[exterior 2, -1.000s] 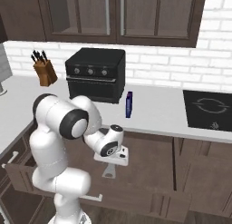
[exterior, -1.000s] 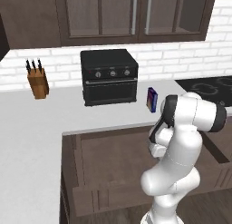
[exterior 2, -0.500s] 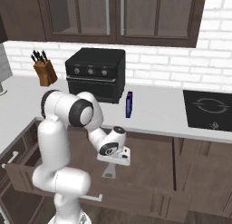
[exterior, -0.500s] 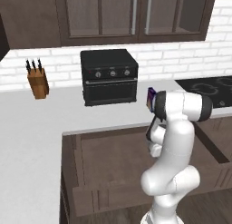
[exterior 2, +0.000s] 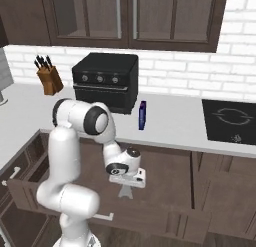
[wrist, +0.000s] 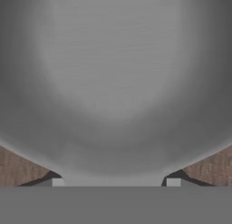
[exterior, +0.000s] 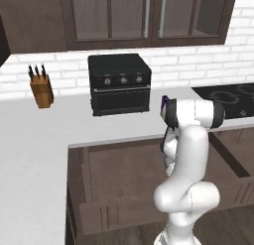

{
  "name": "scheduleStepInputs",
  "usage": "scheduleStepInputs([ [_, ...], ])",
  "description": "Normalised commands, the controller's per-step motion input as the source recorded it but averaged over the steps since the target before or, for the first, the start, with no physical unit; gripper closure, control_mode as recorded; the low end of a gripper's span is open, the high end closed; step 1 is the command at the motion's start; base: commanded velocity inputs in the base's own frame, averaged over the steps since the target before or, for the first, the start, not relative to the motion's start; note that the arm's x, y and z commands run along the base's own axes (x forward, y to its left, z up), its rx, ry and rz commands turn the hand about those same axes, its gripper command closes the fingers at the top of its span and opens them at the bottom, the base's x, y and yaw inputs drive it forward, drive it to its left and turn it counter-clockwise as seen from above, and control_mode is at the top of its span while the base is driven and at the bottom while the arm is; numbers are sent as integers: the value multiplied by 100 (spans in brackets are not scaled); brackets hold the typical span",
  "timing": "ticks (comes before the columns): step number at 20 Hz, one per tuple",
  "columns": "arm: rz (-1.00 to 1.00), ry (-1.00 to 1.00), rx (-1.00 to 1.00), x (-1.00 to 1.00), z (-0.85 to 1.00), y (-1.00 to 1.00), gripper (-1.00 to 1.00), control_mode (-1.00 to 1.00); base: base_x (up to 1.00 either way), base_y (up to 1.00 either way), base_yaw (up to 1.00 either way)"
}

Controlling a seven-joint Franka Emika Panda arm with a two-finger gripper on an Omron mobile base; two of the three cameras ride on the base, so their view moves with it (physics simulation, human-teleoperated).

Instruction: Pick the measuring cup from the drawer and place it on the counter.

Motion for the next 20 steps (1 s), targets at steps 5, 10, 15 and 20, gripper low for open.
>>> scheduleStepInputs([
  [5, 9, -21, 2, -48, 95, -1, 100, -100, 0, 0, 0],
  [10, 11, -25, 5, -9, 100, 0, 100, -100, 0, 0, 0],
  [15, 11, -11, 4, 0, 100, -2, 100, -100, 0, 0, 0],
  [20, 16, -1, 1, -6, 100, 0, 100, -100, 0, 0, 0],
])
